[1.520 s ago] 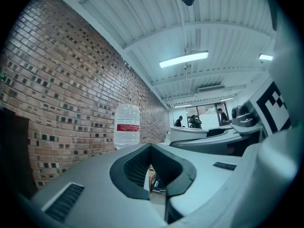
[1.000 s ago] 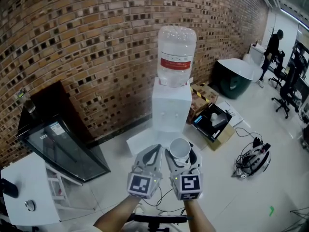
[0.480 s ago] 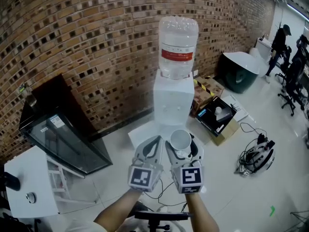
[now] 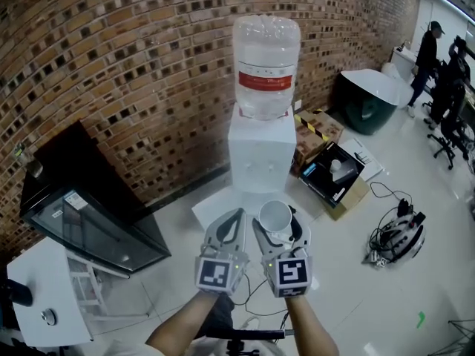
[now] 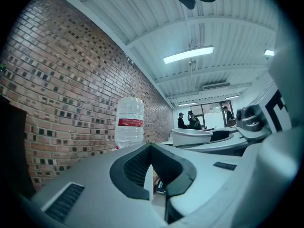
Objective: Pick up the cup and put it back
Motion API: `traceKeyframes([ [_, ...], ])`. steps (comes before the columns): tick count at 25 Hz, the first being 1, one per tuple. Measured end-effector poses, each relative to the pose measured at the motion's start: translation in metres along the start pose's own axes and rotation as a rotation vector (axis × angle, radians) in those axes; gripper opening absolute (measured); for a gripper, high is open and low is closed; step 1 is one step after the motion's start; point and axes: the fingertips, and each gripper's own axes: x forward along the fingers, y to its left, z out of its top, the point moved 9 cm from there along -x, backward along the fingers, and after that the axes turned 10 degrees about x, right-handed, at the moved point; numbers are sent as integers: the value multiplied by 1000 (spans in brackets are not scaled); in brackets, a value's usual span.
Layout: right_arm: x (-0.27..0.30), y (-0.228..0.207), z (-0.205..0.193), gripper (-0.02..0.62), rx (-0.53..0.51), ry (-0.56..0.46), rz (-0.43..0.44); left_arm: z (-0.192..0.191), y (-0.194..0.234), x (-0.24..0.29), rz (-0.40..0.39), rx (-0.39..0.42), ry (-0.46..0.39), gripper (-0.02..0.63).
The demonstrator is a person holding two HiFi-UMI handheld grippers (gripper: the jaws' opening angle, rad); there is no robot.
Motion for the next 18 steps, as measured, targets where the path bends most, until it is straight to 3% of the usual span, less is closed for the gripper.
traceKeyframes([
  [9, 106, -19, -9, 350, 21, -2, -73, -53, 62, 78, -73, -19, 4, -5],
  [18, 185, -38, -20, 350, -89, 47, -115, -93, 109, 149, -122, -42, -21, -5],
])
